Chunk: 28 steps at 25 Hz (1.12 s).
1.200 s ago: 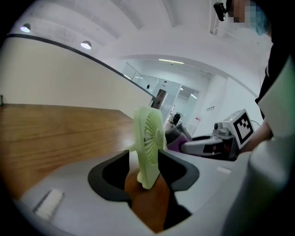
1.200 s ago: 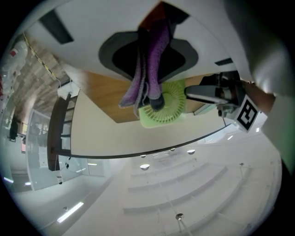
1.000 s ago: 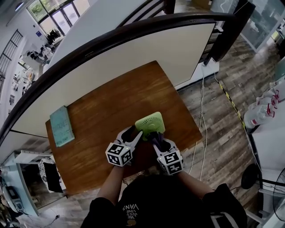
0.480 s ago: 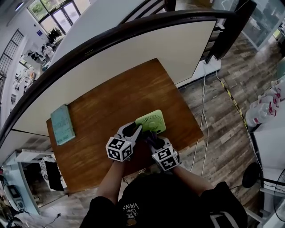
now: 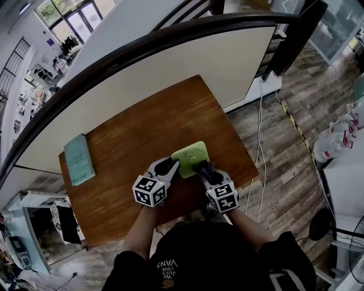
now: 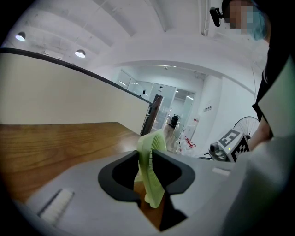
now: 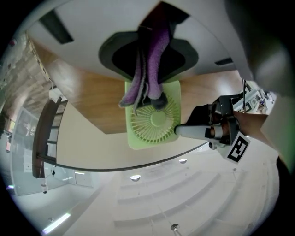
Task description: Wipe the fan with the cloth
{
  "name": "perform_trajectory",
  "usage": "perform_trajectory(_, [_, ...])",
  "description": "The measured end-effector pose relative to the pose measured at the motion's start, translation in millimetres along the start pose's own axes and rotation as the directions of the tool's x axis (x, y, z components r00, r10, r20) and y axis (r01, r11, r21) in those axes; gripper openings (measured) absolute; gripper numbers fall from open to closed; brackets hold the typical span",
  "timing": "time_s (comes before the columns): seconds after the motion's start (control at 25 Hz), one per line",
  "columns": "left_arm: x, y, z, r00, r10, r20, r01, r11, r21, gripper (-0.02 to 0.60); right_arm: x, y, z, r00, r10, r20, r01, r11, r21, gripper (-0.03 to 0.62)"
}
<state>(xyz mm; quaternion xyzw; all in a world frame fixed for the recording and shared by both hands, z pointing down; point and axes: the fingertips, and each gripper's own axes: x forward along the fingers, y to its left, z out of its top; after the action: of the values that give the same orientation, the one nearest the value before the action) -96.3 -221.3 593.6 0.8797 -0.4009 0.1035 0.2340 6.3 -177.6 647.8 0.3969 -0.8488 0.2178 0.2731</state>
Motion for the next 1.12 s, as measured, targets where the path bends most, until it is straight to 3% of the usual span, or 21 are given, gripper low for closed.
perform_trajectory(0.4, [0, -1, 2, 1.000, 0.006, 0.000, -0.006, 1.000, -0.005, 0.100, -14, -56, -7, 0.991, -0.132, -0.008, 0.132, 0.986, 0.100, 0.117])
perform_trajectory(0.84, [1, -1, 3, 0.998, 0.055, -0.011, -0.055, 0.998, 0.009, 0.109, -24, -58, -6, 0.987, -0.159, 0.010, 0.156, 0.979, 0.134, 0.117])
perform_trajectory(1.12, [-13, 8, 10, 0.992, 0.121, 0.037, -0.120, 0.993, -0.020, 0.109, -43, -57, -2, 0.980, -0.194, 0.040, 0.184, 0.966, 0.180, 0.117])
